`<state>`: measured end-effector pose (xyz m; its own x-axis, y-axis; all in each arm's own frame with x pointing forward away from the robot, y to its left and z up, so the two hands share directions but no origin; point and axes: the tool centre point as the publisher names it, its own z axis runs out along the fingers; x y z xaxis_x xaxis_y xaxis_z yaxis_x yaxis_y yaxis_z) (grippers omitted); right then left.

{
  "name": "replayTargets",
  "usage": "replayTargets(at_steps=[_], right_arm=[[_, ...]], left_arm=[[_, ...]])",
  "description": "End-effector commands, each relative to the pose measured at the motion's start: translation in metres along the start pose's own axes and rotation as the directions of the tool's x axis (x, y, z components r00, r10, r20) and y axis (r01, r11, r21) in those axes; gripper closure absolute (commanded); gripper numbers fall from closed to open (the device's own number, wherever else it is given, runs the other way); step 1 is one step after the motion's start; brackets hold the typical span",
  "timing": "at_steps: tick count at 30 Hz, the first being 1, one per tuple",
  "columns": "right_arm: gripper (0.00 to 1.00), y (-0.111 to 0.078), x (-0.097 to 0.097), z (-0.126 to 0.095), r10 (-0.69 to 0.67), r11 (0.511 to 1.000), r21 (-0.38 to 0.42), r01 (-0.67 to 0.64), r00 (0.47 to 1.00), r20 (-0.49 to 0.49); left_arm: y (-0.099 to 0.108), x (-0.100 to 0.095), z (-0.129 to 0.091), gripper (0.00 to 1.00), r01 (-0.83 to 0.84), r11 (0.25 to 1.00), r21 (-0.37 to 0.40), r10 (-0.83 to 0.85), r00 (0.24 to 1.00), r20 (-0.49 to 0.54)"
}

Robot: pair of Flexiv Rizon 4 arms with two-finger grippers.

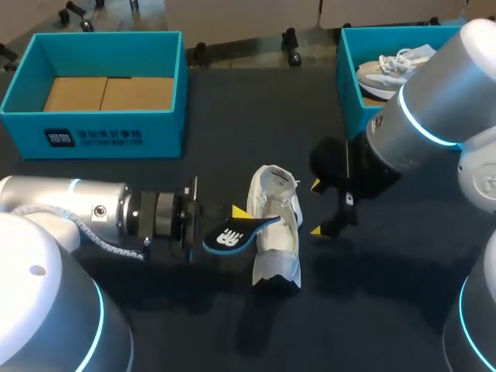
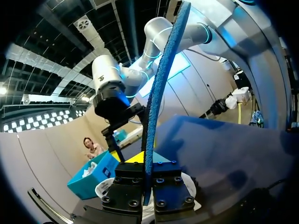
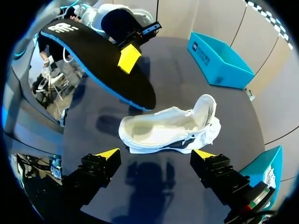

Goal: Take the shoe out of the shoebox, open the shoe tongue, remove and reinsert the insole, then place the shoe into the shoebox

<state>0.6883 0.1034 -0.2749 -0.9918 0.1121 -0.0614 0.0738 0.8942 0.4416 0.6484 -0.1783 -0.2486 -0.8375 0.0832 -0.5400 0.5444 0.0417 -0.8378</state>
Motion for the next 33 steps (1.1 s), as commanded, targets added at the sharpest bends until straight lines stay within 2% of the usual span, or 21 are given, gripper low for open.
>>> replayTargets(at_steps=[1, 17, 33], right_arm=[[0.0, 0.0, 0.0, 0.001, -0.001, 1.0, -0.001, 0.001, 1.0, 0.001], [0.0, 0.0, 0.0, 0.001, -0.001, 1.0, -0.001, 0.001, 1.0, 0.001], [0.0, 0.0, 0.0, 0.001, -0.001, 1.0, -0.001, 0.001, 1.0, 0.001]], left_arm=[[0.004, 0.007, 0.012, 1.0, -0.014, 1.0, -0.004, 0.014, 1.0, 0.003], [0.024, 0.013, 0.051, 1.0, -0.005, 1.0, -0.001, 0.005, 1.0, -0.01], [0.053, 0.016, 0.061, 1.0, -0.034, 0.998, -0.048, 0.033, 0.999, -0.025]])
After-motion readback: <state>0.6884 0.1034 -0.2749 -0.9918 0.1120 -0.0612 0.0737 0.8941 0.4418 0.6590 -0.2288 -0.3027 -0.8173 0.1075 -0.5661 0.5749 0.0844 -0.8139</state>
